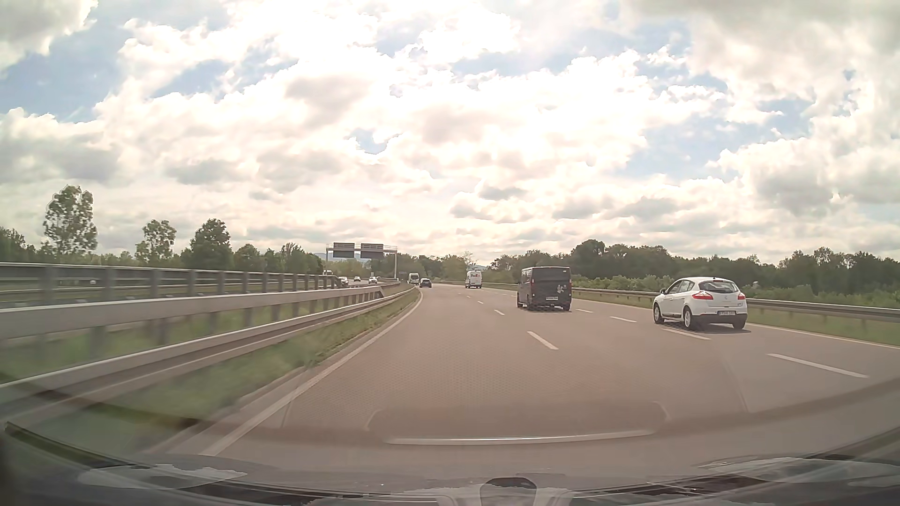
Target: Follow the waypoints while adhering to traffic rules and regulations
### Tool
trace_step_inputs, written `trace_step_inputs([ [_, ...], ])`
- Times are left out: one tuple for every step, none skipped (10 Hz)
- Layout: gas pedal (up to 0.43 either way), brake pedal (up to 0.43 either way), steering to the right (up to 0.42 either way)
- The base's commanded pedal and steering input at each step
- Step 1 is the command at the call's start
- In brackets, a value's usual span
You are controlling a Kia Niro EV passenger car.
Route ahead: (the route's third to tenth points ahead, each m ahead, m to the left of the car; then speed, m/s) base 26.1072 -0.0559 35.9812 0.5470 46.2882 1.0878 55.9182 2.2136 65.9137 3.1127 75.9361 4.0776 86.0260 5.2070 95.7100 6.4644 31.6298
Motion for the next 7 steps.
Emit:
trace_step_inputs([
  [0.248,0.0,-0.01],
  [0.248,0.0,-0.009],
  [0.248,0.0,-0.009],
  [0.248,0.0,-0.01],
  [0.248,0.0,-0.011],
  [0.248,0.0,-0.012],
  [0.248,0.0,-0.012],
])
